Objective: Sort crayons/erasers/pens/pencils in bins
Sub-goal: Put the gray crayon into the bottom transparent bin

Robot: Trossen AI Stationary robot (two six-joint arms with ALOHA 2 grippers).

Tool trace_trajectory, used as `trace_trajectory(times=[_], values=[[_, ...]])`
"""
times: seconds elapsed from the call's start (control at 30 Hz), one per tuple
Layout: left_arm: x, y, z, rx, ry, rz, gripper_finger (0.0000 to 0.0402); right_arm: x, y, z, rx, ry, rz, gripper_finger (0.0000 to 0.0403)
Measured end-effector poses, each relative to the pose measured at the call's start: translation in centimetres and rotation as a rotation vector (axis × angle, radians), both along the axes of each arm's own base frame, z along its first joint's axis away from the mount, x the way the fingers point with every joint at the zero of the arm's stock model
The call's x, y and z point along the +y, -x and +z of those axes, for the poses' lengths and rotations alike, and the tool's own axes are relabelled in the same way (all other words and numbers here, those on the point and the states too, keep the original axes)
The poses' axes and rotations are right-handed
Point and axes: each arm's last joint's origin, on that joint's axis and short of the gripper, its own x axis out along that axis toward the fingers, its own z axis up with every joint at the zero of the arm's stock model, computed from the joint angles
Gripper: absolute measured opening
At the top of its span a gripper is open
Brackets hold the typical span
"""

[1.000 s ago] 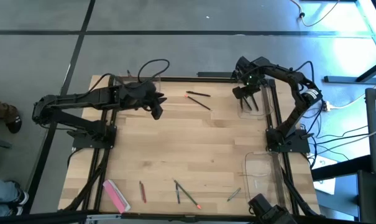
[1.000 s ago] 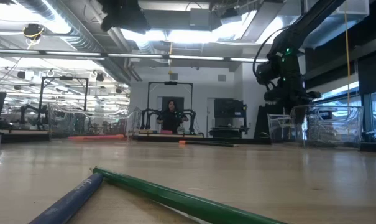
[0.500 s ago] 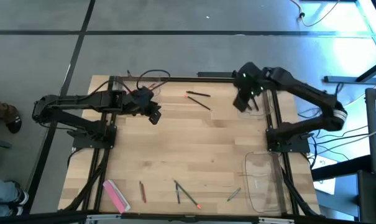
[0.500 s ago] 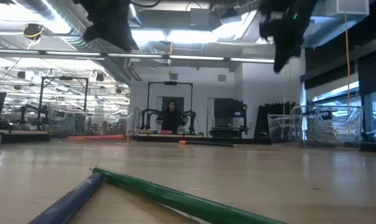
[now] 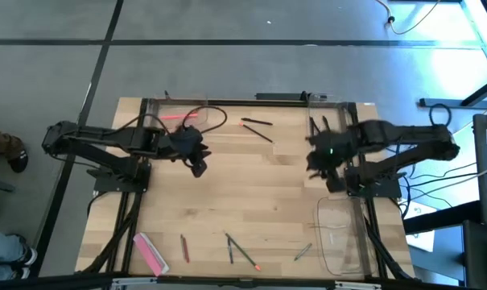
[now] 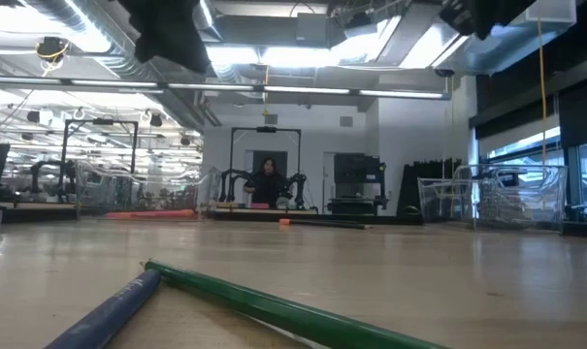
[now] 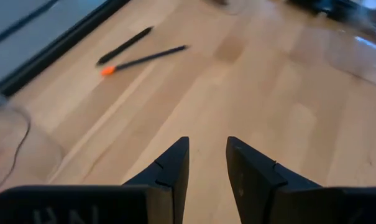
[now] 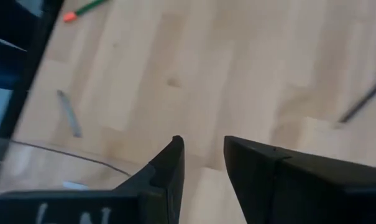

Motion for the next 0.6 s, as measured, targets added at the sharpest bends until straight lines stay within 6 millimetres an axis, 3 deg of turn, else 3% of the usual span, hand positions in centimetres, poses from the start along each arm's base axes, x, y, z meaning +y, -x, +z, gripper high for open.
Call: trace_trajectory(times=[0.3,0.47,0.6], values=[[-1.9,-0.3,0.2,0.005,-0.048,-0.268,0.0099,7.7,-2.8,-3.2,0.172,-0.142,-0.085,0.0116],[-2.0,-0.3,0.2,0.021,-0.097,-0.315,0.0098,12.8,-4.0,-6.1,0.267,-0.186,0.039,0.0116],[-2.0,-0.3,0.2,0.030,-0.117,-0.353,0.0099,15.6,-4.7,-8.4,0.298,-0.171,0.101,0.0116]])
